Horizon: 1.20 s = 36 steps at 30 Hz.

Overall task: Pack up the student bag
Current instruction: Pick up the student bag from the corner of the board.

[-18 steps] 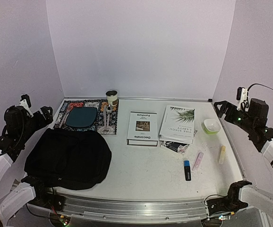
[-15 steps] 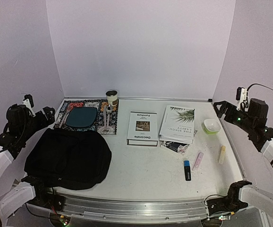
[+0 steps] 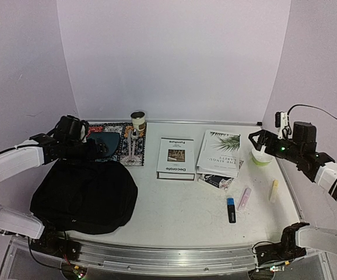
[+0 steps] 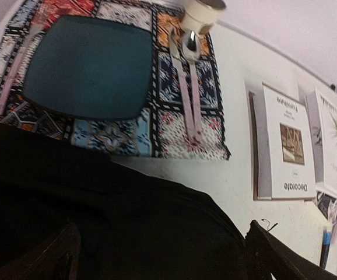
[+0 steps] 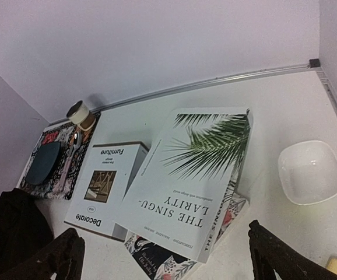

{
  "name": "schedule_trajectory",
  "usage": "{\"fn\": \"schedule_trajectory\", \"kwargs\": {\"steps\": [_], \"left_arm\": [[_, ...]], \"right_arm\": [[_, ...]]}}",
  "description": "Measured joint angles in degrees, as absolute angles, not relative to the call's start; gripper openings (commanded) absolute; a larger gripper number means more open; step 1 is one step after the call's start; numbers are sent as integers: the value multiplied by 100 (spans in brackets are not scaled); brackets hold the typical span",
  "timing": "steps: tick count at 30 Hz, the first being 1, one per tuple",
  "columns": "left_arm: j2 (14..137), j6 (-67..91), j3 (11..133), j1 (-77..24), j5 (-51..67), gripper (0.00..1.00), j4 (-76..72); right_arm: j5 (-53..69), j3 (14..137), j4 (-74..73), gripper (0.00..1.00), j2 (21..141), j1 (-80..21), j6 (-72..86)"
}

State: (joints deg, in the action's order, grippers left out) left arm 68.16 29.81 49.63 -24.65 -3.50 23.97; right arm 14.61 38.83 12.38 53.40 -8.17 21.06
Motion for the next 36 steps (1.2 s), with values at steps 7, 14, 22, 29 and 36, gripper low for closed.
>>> {"fn": "schedule_trajectory", "kwargs": {"steps": [7,14,22,29,36], "left_arm": [[7720,3398,5543,-3491,-809,98,2831],[8392,4018,5795,-4665,-915,96,3049],[9127,4602,5848,-5404,-907,70,3157],[9235,4772,5879,-5400,-907,21,3329],[9351,4856,6243,-5451,-817,0,3512]], "right_arm": [[1437,3937,1238,98,5784,-1664,2131],[1430,4086,1241,98,6296,-2183,2214],[1406,4250,1299,98,6656,-2426,2237],[1406,4250,1386,98,6815,-2648,2281],[1413,4262,1440,98,6860,-2839,2283]]}}
